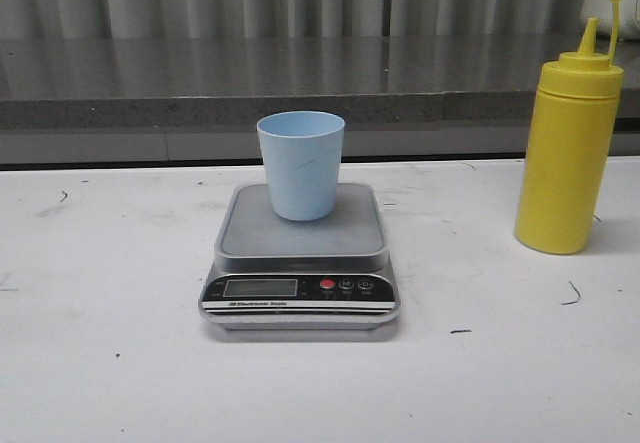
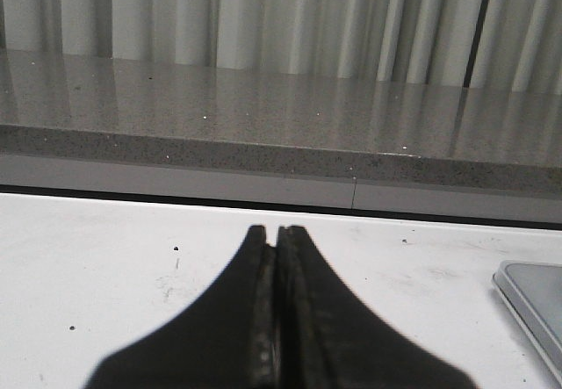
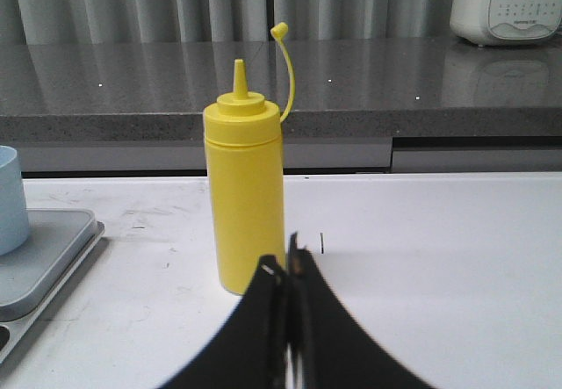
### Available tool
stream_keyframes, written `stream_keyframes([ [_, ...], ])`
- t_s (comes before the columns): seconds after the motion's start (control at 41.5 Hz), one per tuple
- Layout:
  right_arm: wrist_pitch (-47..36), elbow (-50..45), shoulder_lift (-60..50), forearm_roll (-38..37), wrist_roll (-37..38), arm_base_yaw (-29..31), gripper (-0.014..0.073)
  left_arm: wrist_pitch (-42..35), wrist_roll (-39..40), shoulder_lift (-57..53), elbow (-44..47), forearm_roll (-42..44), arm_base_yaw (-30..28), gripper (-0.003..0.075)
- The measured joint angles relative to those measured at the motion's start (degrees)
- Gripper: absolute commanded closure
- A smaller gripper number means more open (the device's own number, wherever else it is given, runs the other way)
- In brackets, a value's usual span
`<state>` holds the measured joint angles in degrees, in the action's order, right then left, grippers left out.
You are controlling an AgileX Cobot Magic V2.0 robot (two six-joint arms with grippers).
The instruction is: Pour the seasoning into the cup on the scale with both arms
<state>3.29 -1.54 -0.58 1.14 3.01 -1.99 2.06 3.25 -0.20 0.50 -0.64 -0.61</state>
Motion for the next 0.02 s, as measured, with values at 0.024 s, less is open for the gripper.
stream_keyframes([
  [0.024,0.0,0.0,0.0,0.0,0.0,0.0,0.0715,0.0,0.0,0.0,0.0,0.0,0.0,0.0740],
])
